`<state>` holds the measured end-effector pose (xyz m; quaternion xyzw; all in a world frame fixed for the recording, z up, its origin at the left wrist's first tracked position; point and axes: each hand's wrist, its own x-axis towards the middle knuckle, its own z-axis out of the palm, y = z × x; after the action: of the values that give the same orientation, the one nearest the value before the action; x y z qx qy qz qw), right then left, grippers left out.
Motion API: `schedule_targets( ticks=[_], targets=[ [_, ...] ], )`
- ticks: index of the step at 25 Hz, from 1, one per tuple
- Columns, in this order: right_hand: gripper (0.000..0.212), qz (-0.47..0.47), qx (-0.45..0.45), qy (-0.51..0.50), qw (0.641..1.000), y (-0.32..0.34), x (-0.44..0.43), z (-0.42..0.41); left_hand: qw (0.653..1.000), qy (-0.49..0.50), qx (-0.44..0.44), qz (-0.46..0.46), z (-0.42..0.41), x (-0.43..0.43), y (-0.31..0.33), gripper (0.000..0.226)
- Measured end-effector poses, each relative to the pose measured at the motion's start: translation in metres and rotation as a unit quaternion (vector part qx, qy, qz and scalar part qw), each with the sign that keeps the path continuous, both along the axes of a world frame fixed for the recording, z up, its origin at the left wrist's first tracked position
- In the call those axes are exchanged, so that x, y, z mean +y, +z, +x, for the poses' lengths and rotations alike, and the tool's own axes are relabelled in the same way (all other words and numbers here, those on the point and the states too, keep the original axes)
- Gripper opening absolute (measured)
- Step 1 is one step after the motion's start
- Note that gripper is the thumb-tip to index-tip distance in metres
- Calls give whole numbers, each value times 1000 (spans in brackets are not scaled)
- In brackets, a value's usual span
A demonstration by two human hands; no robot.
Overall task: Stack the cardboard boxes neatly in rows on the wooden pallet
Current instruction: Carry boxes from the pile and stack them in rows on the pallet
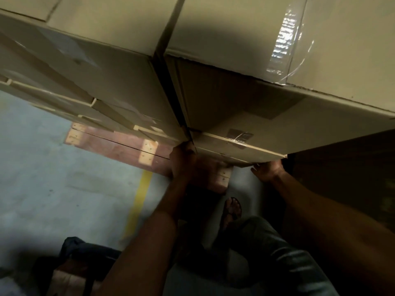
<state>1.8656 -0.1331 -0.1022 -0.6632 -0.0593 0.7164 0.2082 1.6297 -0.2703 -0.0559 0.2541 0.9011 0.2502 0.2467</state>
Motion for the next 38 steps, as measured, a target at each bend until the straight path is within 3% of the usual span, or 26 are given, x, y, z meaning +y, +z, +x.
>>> schedule_targets(
  ticks=[4,7,9,12,14,16,19,21,23,24,26,29,31,38],
  targets=[
    [38,-53,-6,-9,999,36,-43,-17,997,82,-12,9,-12,-1,41,30],
    [32,-52,0,133,990,93,-83,-63,979,160,-50,118,-23,-9,83,30],
    [24,8,13,200,980,135,-95,-110,960,207,-50,182,-32,-15,111,32],
    [32,174,21,264,949,189,-96,-171,940,231,-47,246,-60,-18,145,34],
    [26,258,-5,289,922,215,-99,-197,928,231,-94,277,-82,-20,167,43],
    [12,329,-86,303,890,238,-110,-211,925,251,-110,264,-101,-26,193,55],
    [12,473,-234,326,785,290,-135,-208,911,247,-63,323,-133,-35,217,68],
    [10,615,-322,318,646,332,-145,-201,907,246,-62,336,-157,-36,226,73],
    [22,714,-382,320,492,357,-134,-200,908,243,-65,335,-174,-36,233,71],
    [36,719,-404,343,449,365,-122,-199,910,237,-65,334,-178,-34,235,70],
    [68,673,-437,441,402,368,-97,-197,909,229,-64,342,-177,-32,239,72],
    [94,621,-465,549,309,364,-81,-197,899,239,-70,359,-174,-28,238,74],
    [100,618,-460,557,309,364,-79,-197,890,255,-60,373,-179,-25,235,69],
    [106,607,-418,559,380,376,-78,-195,895,251,-68,362,-184,-23,225,67]
  ],
)
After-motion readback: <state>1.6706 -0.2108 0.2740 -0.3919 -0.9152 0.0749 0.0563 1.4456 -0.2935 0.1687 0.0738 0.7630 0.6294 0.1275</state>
